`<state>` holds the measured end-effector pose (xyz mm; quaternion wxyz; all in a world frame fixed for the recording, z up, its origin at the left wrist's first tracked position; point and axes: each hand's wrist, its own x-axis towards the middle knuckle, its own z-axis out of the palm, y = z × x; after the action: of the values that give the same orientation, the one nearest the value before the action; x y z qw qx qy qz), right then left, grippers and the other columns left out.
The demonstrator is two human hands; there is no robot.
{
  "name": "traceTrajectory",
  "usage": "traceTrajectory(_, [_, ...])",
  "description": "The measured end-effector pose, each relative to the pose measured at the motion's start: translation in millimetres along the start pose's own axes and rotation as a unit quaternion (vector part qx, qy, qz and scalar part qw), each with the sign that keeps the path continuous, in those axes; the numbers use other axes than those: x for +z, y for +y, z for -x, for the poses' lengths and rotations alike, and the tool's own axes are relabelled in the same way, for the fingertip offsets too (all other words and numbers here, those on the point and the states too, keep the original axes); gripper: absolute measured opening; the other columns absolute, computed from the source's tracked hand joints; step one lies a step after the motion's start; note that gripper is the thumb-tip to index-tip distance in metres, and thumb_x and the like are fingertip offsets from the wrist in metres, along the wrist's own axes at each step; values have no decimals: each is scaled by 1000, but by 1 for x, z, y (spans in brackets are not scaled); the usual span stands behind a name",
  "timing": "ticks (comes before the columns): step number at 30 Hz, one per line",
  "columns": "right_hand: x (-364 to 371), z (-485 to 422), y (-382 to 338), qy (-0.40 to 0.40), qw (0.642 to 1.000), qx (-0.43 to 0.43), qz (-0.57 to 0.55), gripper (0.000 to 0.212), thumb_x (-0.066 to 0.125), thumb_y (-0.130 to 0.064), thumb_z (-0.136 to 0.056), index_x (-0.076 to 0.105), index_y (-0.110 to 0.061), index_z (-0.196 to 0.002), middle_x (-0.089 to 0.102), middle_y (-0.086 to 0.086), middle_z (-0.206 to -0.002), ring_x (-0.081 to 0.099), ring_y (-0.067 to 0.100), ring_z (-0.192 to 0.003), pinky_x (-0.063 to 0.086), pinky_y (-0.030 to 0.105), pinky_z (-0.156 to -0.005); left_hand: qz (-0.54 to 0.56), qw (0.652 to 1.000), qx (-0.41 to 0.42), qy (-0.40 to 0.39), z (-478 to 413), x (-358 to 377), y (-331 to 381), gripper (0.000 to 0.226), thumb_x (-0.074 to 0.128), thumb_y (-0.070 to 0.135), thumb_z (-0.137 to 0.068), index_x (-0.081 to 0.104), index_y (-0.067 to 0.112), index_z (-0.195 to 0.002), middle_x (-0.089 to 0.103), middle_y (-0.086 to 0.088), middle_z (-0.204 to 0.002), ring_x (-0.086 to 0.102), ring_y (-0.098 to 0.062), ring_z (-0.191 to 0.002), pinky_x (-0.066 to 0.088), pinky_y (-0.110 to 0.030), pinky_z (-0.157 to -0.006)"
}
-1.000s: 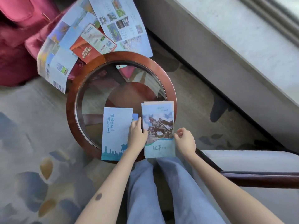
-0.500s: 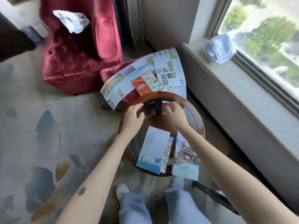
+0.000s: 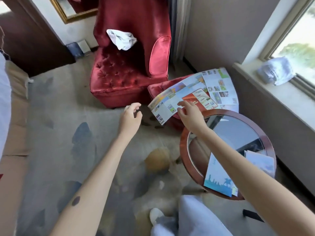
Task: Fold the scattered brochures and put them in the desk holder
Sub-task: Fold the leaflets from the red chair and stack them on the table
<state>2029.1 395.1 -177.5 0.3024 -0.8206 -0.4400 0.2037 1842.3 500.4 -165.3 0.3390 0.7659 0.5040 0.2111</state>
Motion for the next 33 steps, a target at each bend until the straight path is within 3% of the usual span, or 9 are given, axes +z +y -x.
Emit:
traceTrajectory(6, [8, -49, 14, 18, 998, 55, 32, 34, 42, -24, -95, 53, -14, -125, 54, 9, -128, 48, 27, -118, 40, 45, -99, 7, 997, 33, -64, -55, 24, -10, 31, 48, 6, -89, 57, 12, -119, 58, -8, -115, 54, -20, -108, 36, -22, -89])
traceTrajectory(13, [42, -153, 73, 13, 990, 138, 39, 35, 41, -22, -95, 52, -12, -127, 53, 14, -127, 48, 32, -117, 41, 43, -96, -57, 987, 44, -142, -172, 82, -28, 32, 50, 9, -89, 57, 13, -120, 60, -7, -115, 54, -20, -108, 36, -22, -89])
traceTrajectory(17, [53, -207, 110, 0, 977, 203, 61, 33, 41, -20, -93, 54, -8, -122, 56, 18, -118, 51, 36, -110, 43, 43, -88, -120, 964, 74, -225, -241, 131, -25, 32, 48, 9, -89, 54, 11, -121, 58, -8, -117, 52, -24, -111, 40, -32, -95])
traceTrajectory(23, [62, -261, 173, -6, 954, 295, 51, 33, 40, -19, -92, 53, -7, -120, 55, 18, -120, 50, 36, -112, 43, 45, -93, -160, 932, 74, -316, -308, 214, -30, 35, 45, 12, -91, 52, 12, -126, 55, -7, -127, 51, -25, -117, 40, -42, -100])
traceTrajectory(25, [69, -272, 191, 5, 945, 325, 27, 34, 39, -18, -93, 52, -7, -123, 54, 18, -122, 49, 35, -114, 43, 44, -93, -174, 916, 84, -351, -323, 242, -32, 35, 44, 12, -93, 50, 11, -127, 54, -7, -129, 50, -24, -118, 40, -39, -100])
traceTrajectory(31, [116, -303, 240, 75, 864, 477, -142, 44, 42, -18, -94, 39, -3, -135, 47, 22, -133, 52, 36, -114, 43, 43, -97, -187, 898, 81, -390, -376, 345, -48, 38, 41, 11, -95, 44, 9, -133, 49, -6, -137, 49, -26, -119, 38, -30, -87])
traceTrajectory(33, [132, -314, 261, 104, 825, 526, -178, 48, 46, -18, -93, 35, -4, -138, 45, 21, -135, 52, 35, -114, 43, 43, -98, -191, 894, 72, -398, -391, 381, -55, 43, 41, 11, -96, 39, 8, -138, 44, -9, -142, 47, -28, -122, 39, -33, -92])
